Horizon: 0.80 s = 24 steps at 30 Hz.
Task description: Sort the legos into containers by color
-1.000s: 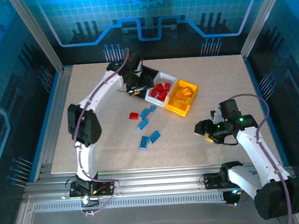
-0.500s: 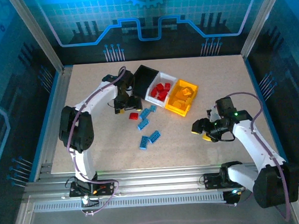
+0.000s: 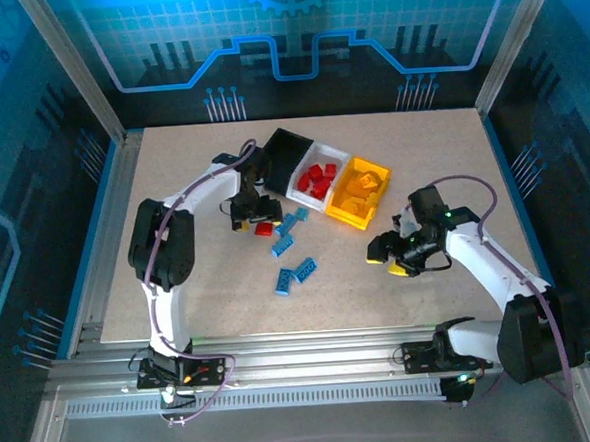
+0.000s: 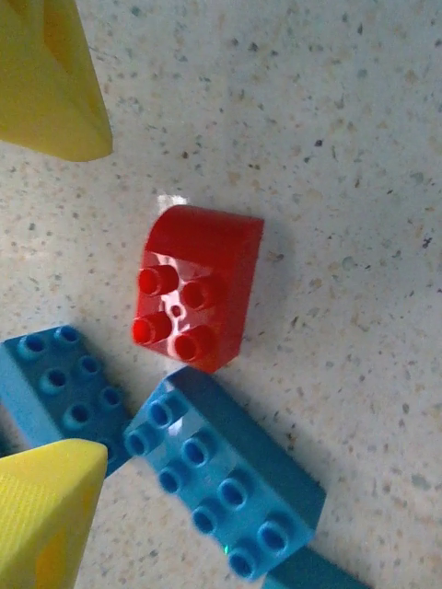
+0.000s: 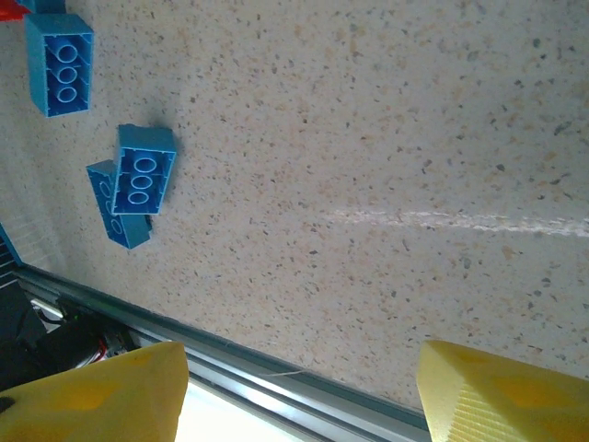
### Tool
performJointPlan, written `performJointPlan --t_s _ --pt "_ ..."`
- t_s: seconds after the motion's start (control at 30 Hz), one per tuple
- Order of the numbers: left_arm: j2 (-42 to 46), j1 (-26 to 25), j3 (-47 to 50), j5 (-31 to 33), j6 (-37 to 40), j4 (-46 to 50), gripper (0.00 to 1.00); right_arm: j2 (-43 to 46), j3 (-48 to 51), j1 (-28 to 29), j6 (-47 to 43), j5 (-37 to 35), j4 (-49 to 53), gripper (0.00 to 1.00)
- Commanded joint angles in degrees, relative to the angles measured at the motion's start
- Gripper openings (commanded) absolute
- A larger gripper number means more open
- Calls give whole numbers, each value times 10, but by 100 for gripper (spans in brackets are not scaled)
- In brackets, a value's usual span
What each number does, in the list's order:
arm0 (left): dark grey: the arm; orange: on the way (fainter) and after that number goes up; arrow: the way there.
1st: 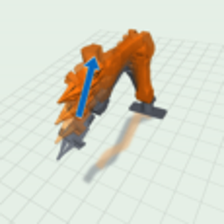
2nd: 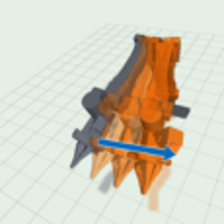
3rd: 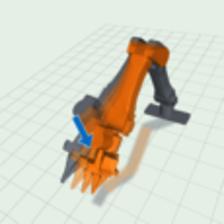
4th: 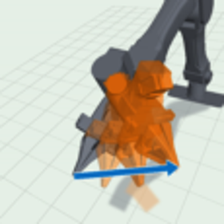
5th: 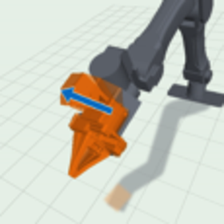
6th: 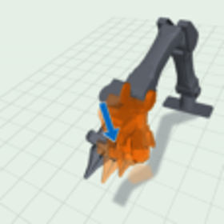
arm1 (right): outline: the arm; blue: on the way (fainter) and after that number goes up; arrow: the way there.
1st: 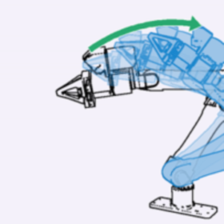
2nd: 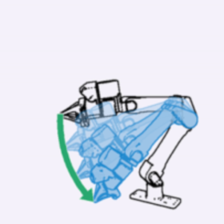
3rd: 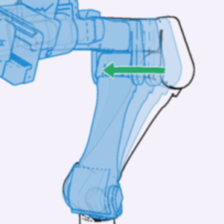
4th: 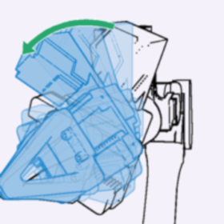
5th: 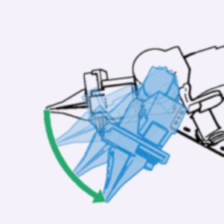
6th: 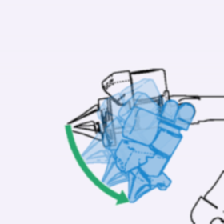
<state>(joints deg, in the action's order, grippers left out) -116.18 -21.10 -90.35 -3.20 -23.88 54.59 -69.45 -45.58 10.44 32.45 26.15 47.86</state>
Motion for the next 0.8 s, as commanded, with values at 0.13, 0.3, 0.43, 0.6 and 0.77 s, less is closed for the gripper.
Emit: performJointPlan --t_s 0.13,0.3,0.43,0.6,0.77 --pt "-39 4 -33 12 17 10 78 -1 -14 9 -11 -3 2 68" --pt "-51 14 -32 16 18 10 71 1 -9 9 -2 -5 -2 68" --pt "-55 23 -24 15 22 7 68 3 -5 11 7 -7 -7 68" --pt "-55 31 -14 14 25 3 67 0 -7 17 14 -9 -11 68" --pt "-55 34 -18 12 28 3 68 -5 -8 29 22 -13 -16 68"
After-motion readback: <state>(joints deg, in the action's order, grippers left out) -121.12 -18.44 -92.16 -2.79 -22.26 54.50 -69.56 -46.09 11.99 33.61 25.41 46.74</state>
